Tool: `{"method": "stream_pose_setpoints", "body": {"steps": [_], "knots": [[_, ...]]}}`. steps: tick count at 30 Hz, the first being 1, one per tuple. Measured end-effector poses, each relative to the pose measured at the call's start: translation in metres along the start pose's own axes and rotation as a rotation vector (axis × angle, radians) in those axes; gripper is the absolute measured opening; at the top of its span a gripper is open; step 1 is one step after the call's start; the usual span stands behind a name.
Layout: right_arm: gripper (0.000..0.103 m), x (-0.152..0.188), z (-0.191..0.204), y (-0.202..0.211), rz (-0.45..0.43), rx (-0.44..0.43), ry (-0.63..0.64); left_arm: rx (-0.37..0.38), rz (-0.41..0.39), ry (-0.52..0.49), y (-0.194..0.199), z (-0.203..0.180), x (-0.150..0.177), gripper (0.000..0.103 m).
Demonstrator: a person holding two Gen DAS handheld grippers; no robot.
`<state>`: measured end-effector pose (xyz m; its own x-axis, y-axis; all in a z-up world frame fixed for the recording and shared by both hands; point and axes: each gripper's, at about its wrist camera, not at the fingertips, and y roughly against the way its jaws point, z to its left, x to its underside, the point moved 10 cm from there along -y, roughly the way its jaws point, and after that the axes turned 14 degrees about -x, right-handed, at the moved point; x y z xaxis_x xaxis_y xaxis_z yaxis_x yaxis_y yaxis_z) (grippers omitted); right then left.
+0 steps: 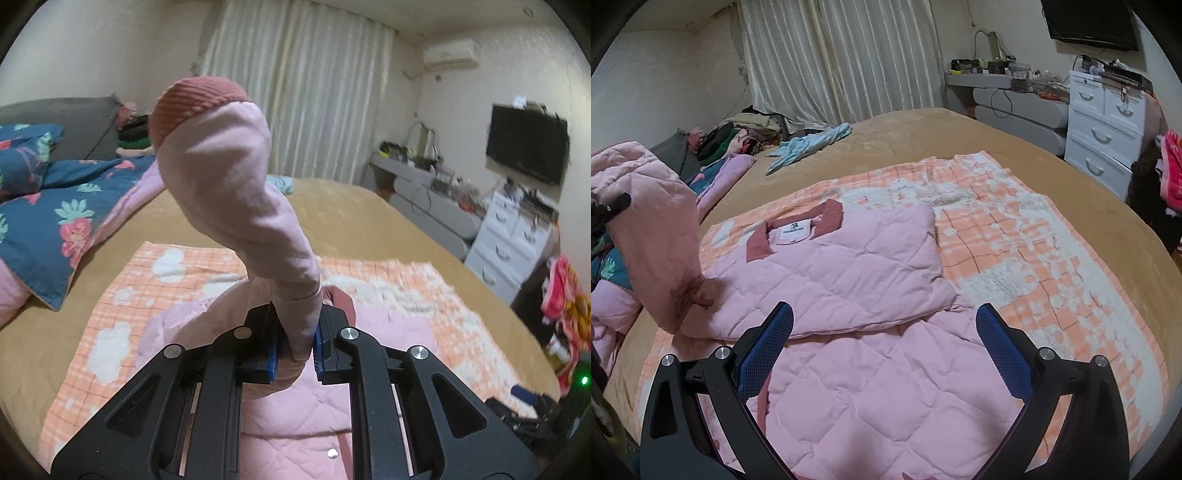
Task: Fold large clothes
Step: 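Lay the held sleeve across the jacket front and open the left tool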
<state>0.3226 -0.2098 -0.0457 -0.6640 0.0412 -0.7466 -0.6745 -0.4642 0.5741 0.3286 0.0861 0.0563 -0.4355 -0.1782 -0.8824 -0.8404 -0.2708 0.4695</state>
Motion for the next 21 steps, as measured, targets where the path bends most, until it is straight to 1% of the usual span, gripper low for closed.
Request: {"method": "stream_pose_setpoints", "body": {"steps": [10,13,17,21], "knots": [[0.099,0.007,-0.032,-0.003,0.001,0.016,-0.061,0.015,0.074,-0.175,-0.032,-0.060,0.053,0.007],[0.099,0.009,-0.043,-0.004,0.002,0.022,-0.084,0.015,0.097,-0.226,-0.041,-0.073,0.069,0.007],[0.099,0.013,-0.058,-0.003,0.002,0.036,-0.122,0.009,0.142,-0.298,-0.056,-0.089,0.100,0.007],[0.099,0.016,-0.067,-0.002,-0.001,0.044,-0.146,0.004,0.166,-0.352,-0.064,-0.101,0.122,0.008]]}}
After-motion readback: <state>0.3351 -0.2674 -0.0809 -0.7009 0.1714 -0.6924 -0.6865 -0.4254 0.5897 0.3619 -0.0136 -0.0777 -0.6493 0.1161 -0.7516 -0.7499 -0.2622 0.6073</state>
